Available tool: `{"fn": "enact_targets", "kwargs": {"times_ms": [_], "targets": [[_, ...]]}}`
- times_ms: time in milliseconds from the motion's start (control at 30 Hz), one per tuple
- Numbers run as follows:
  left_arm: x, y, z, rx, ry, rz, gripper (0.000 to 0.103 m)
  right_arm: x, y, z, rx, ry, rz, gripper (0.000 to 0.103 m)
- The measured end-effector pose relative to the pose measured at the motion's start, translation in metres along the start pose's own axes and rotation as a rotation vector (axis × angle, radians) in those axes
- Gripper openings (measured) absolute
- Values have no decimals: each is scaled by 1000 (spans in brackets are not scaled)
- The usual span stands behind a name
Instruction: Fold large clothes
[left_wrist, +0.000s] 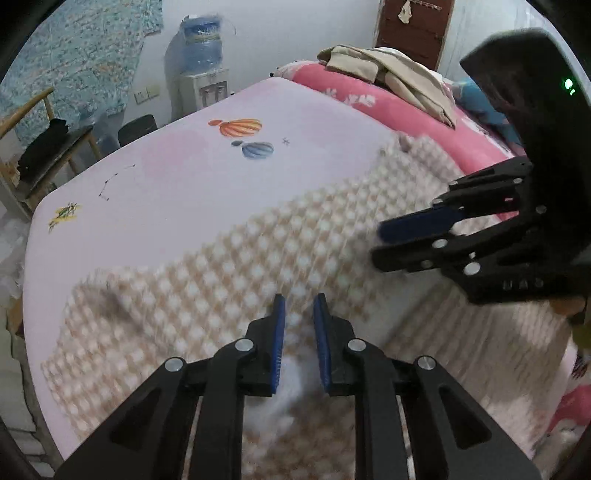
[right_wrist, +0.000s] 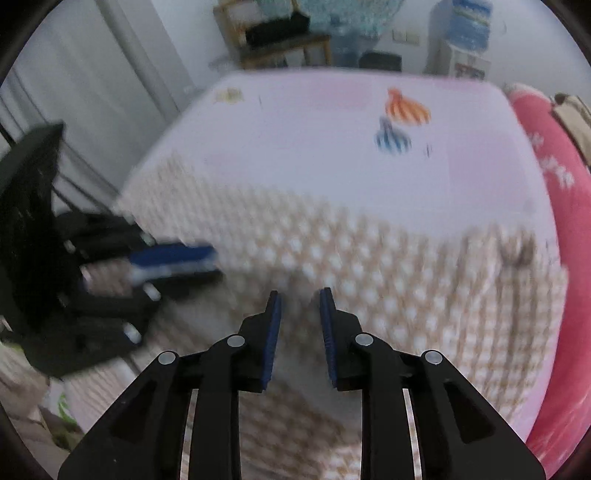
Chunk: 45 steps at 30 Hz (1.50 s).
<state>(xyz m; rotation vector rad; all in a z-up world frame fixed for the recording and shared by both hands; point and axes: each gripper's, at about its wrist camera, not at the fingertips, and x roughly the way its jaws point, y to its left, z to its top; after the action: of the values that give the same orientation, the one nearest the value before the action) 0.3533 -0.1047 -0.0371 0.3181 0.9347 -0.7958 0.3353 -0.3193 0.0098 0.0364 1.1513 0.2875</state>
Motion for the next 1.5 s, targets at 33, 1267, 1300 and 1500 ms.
{"fn": "enact_targets", "kwargs": {"times_ms": [33, 1267, 1300, 1500], "targets": [[-3, 2, -5, -7, -1, -6, 16, -6, -4, -11, -6, -6, 6, 22], [-115, -52, -102, -280, -26, 216, 81, -97, 71, -132, 251, -201, -37, 81], [-114, -52, -106, -291, -16, 233, 82, -95, 71, -137, 261, -195, -33, 81], [-114, -56, -140, -334, 18, 321, 82, -82, 79, -161, 303, -152, -85, 81]]}}
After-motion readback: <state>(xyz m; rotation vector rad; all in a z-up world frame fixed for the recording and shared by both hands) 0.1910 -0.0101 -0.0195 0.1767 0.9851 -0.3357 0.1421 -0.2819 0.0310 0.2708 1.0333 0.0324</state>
